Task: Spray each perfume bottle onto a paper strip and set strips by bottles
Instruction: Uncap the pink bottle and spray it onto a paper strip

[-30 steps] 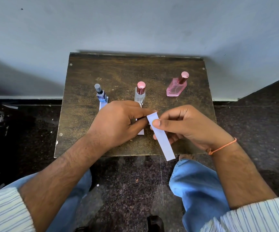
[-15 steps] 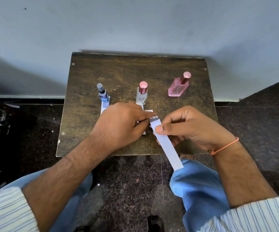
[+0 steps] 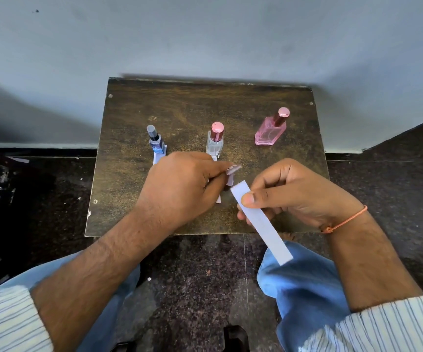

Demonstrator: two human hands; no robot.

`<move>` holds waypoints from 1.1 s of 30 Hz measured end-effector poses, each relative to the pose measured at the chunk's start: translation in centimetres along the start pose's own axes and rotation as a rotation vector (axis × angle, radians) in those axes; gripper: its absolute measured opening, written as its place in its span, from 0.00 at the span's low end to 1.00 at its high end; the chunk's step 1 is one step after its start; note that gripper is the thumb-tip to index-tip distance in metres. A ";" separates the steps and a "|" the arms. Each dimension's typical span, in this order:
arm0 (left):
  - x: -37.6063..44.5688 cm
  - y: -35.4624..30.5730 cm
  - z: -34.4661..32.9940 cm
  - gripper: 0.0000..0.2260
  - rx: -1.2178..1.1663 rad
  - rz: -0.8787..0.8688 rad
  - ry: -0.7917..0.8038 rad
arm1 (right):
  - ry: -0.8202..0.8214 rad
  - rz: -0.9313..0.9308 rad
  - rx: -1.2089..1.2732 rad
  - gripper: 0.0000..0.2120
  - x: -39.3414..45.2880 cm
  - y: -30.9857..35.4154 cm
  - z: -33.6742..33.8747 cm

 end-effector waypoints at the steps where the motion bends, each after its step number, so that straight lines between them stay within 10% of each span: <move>1: 0.1 0.4 0.3 0.10 0.002 0.037 0.000 | 0.044 0.011 -0.032 0.04 -0.1 0.0 -0.1; 9: 0.3 0.8 -0.8 0.11 -0.453 0.379 0.156 | -0.063 0.106 0.030 0.22 -0.2 -0.6 1.1; 15: 0.2 2.7 0.0 0.05 -0.820 0.559 0.243 | -0.275 0.150 0.069 0.07 -0.4 -0.4 2.6; 33: -0.4 2.0 -1.3 0.13 -0.889 0.637 0.406 | -0.384 0.254 -0.149 0.14 1.7 -0.9 2.0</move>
Point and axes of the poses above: each hand's wrist, its own x-axis towards the middle knuckle, its own z-axis out of the back of the hand, y = z × x, the point moved 3 cm from there along x, towards the middle knuckle, and after that the axes turned 8 degrees about -z, right-handed, at the moved point
